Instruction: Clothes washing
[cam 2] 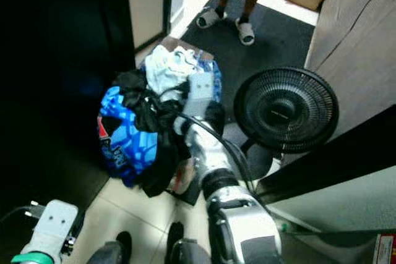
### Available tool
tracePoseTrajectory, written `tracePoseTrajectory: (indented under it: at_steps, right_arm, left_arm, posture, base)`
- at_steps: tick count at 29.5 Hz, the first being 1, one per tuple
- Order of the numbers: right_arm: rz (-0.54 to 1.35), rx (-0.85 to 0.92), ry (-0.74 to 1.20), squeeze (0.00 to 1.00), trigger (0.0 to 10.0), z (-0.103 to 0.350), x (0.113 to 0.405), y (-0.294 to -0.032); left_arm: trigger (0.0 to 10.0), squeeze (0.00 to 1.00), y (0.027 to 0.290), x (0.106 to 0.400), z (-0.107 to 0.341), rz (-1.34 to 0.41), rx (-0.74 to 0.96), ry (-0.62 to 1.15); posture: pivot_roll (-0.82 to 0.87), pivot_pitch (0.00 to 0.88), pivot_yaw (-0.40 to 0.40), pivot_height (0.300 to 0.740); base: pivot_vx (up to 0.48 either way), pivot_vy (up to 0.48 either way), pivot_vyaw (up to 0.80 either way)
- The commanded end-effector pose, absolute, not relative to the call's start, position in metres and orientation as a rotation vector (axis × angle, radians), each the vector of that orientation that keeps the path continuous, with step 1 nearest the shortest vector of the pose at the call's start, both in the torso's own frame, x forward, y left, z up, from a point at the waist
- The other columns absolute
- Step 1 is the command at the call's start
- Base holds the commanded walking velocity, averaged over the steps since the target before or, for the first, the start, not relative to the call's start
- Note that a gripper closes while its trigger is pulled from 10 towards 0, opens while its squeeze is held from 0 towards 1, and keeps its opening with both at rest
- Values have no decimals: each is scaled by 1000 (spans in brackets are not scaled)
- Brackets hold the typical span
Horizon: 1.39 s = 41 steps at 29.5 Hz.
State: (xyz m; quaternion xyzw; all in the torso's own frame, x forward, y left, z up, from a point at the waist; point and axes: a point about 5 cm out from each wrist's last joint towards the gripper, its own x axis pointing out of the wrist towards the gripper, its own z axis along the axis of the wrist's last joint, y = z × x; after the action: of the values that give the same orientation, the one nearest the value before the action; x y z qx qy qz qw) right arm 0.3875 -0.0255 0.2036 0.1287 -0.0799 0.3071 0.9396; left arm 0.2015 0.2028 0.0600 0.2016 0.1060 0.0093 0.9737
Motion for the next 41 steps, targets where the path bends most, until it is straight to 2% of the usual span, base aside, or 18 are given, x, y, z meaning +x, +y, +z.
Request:
tracePoseTrajectory:
  at_steps: [1, 10, 11, 15, 27, 28, 29, 41]
  right_arm:
    - [659, 259, -89, 0, 10000, 191, 383, -13]
    - [620, 147, 55, 0, 10000, 174, 377, 9]
    - [603, 86, 87, 0, 10000, 169, 376, 10]
    - [532, -35, 149, 0, 10000, 157, 377, 5]
    - [518, -67, 178, 0, 10000, 149, 377, -2]
    - [503, -83, 190, 0, 1490, 146, 376, -4]
    - [491, -96, 195, 0, 0, 144, 376, -5]
    - [433, -86, 184, 0, 0, 141, 379, -18]
  left_arm:
    - [10000, 0, 205, 186, 50, 31, 404, 280]
    - [10000, 0, 210, 164, 52, 66, 409, 314]
    - [10000, 0, 211, 162, 53, 74, 408, 317]
    - [10000, 0, 211, 155, 54, 99, 404, 326]
    - [10000, 0, 212, 144, 55, 124, 404, 346]
    - [10000, 0, 213, 143, 56, 129, 405, 349]
    - [10000, 0, 213, 143, 56, 132, 406, 351]
    - [10000, 0, 214, 145, 57, 137, 406, 349]
  posture:
    - [303, 397, -79, 740]
    - [345, 457, -101, 740]
    - [349, 463, -108, 740]
    - [360, 473, -125, 740]
    - [372, 496, -136, 740]
    - [375, 495, -138, 740]
    - [375, 492, -138, 740]
    - [360, 479, -131, 740]
  base:
    - [0, 0, 0]
    - [0, 0, 0]
    - [0, 0, 0]
    - [0, 0, 0]
    - [0, 0, 0]
    - [0, 0, 0]
    - [0, 0, 0]
    - [0, 0, 0]
